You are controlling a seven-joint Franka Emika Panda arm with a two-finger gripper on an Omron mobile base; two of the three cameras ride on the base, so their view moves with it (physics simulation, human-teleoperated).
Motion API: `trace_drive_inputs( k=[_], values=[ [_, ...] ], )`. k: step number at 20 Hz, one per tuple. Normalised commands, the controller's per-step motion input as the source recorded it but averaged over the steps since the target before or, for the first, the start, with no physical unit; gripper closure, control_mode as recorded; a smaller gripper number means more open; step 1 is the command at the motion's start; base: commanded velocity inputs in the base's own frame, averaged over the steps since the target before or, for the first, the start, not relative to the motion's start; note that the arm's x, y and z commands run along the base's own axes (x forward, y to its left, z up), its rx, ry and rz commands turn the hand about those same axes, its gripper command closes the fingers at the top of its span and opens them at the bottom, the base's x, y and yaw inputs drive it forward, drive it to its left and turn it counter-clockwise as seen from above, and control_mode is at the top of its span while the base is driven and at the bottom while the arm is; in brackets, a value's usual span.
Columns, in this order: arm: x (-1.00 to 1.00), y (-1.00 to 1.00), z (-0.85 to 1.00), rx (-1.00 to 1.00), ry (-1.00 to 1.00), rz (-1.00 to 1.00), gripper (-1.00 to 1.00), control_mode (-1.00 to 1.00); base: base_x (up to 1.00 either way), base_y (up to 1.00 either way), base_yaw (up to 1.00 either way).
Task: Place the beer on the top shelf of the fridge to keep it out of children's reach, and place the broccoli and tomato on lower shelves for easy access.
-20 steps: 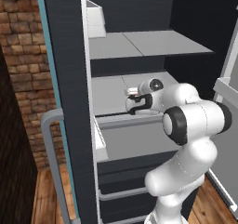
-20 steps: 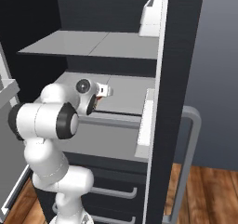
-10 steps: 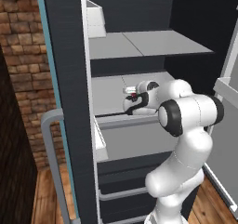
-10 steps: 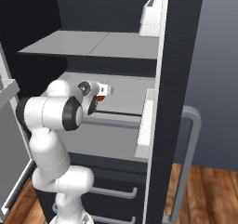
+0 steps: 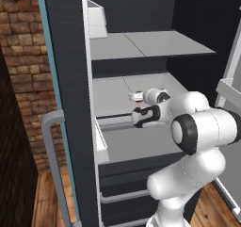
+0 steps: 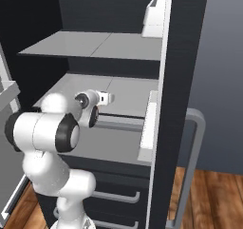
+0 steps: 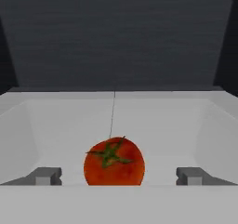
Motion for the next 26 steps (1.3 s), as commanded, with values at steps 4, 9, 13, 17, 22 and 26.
trace_drive_inputs(
  k=[4, 9, 13, 17, 22, 26],
  values=[
    [-0.74, -0.13, 0.82, 0.0, 0.14, -0.07, -1.0, -1.0, 0.0, 0.0, 0.0],
    [-0.87, -0.08, 0.91, -0.04, 0.28, -0.05, -1.0, -1.0, 0.0, 0.0, 0.0],
    [-0.89, 0.0, 0.74, -0.12, 0.48, 0.0, -1.0, -1.0, 0.0, 0.0, 0.0],
    [-0.98, 0.08, 0.16, -0.18, 0.44, 0.0, -1.0, -1.0, 0.0, 0.0, 0.0],
    [-1.0, 0.09, 0.0, -0.1, 0.18, 0.0, -1.0, -1.0, 0.0, 0.0, 0.0],
    [-1.0, 0.01, -0.02, 0.0, -0.03, 0.07, -1.0, -1.0, 0.0, 0.0, 0.0]
  ],
)
